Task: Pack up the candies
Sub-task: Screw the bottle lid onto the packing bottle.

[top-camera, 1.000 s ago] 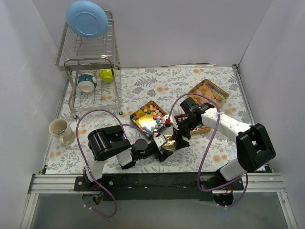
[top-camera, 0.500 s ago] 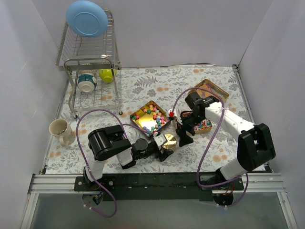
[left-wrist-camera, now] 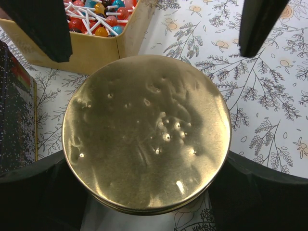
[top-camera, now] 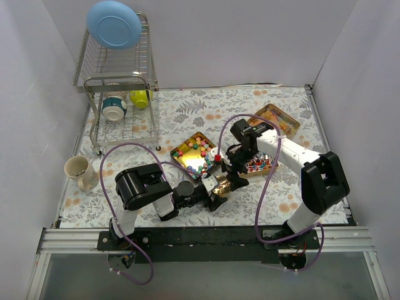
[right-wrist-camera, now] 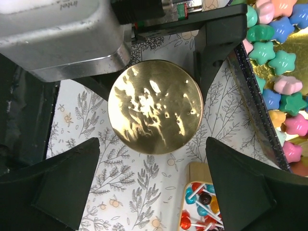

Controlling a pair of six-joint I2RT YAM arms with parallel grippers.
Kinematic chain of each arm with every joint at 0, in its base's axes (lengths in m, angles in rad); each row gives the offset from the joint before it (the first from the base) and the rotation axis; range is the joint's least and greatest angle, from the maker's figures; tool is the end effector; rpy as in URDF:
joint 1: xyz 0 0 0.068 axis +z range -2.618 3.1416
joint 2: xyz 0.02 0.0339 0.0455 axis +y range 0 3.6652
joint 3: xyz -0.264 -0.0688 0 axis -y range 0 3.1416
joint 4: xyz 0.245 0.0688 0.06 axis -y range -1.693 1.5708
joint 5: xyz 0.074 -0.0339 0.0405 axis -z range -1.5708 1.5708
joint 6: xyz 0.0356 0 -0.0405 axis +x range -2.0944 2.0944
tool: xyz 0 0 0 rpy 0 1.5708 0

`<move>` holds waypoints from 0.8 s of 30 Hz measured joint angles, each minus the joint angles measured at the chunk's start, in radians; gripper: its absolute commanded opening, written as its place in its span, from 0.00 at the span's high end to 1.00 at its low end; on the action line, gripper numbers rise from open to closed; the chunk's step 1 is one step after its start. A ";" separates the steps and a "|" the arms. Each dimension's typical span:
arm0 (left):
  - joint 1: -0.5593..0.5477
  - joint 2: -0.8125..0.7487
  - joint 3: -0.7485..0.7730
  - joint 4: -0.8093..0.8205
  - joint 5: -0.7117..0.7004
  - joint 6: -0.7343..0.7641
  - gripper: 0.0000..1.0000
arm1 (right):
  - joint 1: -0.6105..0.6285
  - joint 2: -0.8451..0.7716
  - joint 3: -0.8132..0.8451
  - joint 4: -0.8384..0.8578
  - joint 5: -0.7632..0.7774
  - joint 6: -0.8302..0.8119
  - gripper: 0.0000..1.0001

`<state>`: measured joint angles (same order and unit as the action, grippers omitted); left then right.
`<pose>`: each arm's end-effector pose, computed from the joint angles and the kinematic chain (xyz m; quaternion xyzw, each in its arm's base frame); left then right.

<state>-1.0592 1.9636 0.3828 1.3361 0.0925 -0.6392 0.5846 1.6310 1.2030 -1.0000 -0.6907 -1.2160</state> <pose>0.1366 -0.2499 0.0853 0.1919 0.7640 -0.4857 0.3788 0.2361 0.1834 0.2295 -0.7504 0.5643 0.3001 0.1686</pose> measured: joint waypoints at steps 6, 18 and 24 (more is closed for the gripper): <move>0.000 0.000 0.000 0.000 0.000 0.000 1.00 | 0.025 0.035 0.007 0.005 0.014 -0.072 0.02; 0.000 0.000 0.000 -0.001 0.000 0.005 1.00 | 0.079 0.085 0.007 0.037 0.014 -0.109 0.12; 0.000 0.000 0.000 -0.002 0.000 0.013 1.00 | 0.077 0.046 -0.043 0.101 0.010 -0.069 0.23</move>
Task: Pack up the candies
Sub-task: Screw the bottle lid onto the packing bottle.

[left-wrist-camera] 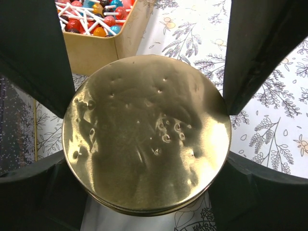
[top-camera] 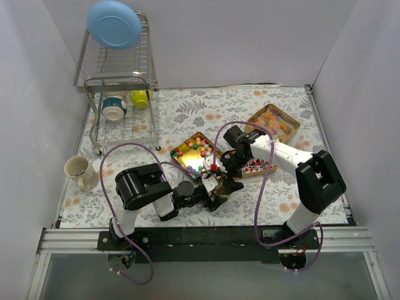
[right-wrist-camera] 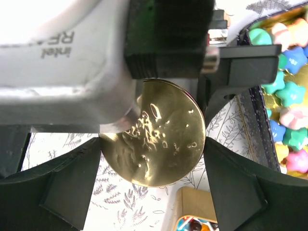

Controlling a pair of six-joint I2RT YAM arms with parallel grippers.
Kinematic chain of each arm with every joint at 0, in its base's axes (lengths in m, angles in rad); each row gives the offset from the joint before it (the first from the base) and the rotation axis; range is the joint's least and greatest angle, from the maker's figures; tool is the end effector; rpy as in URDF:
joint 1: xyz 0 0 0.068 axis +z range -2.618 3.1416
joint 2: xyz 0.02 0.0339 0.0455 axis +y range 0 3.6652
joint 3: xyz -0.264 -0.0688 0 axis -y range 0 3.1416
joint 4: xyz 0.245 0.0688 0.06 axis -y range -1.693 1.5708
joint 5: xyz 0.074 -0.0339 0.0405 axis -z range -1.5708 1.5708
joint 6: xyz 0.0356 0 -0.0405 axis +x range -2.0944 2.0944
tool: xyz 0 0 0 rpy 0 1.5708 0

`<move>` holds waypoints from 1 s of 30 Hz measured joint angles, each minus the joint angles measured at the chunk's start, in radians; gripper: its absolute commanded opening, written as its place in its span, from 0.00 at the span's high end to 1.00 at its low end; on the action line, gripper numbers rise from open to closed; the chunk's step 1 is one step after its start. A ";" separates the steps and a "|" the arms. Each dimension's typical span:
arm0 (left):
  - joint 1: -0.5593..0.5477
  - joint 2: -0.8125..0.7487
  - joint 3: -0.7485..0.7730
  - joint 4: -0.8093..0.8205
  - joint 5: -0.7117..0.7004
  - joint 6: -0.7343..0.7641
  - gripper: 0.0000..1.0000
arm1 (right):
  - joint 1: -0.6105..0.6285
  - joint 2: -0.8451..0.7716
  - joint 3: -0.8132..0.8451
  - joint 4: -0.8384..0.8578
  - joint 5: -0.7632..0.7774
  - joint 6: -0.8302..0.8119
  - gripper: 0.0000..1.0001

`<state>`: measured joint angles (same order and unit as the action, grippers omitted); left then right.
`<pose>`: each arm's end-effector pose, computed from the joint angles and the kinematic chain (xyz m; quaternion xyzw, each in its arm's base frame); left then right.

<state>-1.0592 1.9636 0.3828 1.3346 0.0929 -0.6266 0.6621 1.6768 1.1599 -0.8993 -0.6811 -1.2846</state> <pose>0.1365 -0.2499 0.0851 0.1969 0.7632 -0.4830 0.3813 0.2277 0.2059 0.2067 -0.7915 0.5073 0.2947 0.1713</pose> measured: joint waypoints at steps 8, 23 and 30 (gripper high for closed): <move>0.000 0.000 0.000 -0.002 0.012 0.003 1.00 | -0.004 -0.132 -0.160 0.203 0.002 0.209 0.28; 0.006 0.000 0.006 -0.008 0.020 -0.010 0.59 | 0.011 -0.237 -0.278 0.414 0.100 0.597 0.31; 0.010 -0.045 0.031 -0.116 0.034 -0.013 0.02 | 0.006 -0.269 -0.309 0.452 0.129 0.642 0.30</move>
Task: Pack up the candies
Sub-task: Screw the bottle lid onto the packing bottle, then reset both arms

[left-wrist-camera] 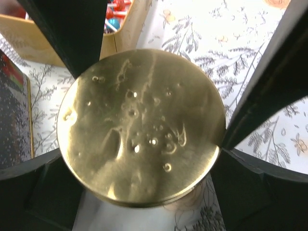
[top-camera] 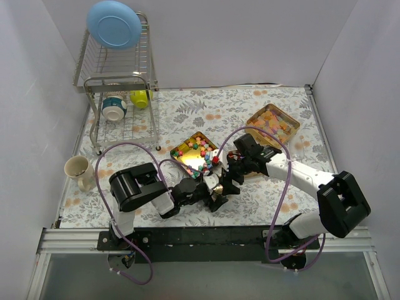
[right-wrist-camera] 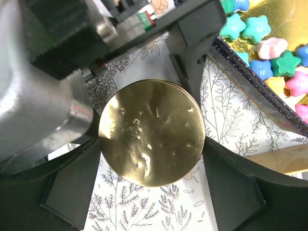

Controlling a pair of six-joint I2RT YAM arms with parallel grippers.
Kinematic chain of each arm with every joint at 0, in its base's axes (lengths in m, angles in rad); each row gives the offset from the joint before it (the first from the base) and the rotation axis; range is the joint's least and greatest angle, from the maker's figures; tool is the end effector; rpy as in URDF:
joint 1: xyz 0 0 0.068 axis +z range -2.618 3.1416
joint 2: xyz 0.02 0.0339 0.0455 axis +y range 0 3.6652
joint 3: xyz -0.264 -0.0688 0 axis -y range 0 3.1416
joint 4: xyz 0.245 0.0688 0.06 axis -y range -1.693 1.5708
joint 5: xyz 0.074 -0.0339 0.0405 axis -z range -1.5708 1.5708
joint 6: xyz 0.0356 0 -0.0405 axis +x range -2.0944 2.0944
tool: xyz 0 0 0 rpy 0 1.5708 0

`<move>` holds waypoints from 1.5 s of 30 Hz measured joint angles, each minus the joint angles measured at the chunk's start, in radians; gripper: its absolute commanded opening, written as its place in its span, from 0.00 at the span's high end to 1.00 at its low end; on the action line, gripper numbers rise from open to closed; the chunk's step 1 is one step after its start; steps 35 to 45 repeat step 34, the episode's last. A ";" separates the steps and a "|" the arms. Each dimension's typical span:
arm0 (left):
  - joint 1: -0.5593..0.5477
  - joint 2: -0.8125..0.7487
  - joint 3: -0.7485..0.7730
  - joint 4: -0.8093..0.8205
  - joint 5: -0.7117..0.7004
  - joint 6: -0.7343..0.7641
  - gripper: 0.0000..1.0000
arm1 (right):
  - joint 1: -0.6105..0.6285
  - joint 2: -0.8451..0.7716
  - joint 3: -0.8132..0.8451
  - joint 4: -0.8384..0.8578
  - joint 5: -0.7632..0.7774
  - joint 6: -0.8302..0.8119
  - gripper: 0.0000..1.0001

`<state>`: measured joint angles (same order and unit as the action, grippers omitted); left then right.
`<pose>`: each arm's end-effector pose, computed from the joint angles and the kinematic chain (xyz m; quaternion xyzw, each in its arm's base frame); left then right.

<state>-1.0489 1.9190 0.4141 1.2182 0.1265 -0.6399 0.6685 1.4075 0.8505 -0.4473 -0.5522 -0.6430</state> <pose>0.1411 -0.2544 0.0902 0.1994 0.7749 -0.4804 0.3591 0.2025 0.1837 0.2074 -0.6237 0.6857 0.2651 0.2655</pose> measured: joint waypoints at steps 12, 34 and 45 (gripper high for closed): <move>-0.001 -0.475 -0.097 -0.521 0.069 -0.090 0.02 | 0.016 -0.026 -0.030 -0.031 0.065 0.019 0.02; 0.416 -0.731 0.242 -1.221 0.064 -0.172 0.02 | -0.359 -0.355 0.048 -0.138 0.627 0.460 0.02; 0.416 -0.731 0.242 -1.221 0.064 -0.172 0.02 | -0.359 -0.355 0.048 -0.138 0.627 0.460 0.02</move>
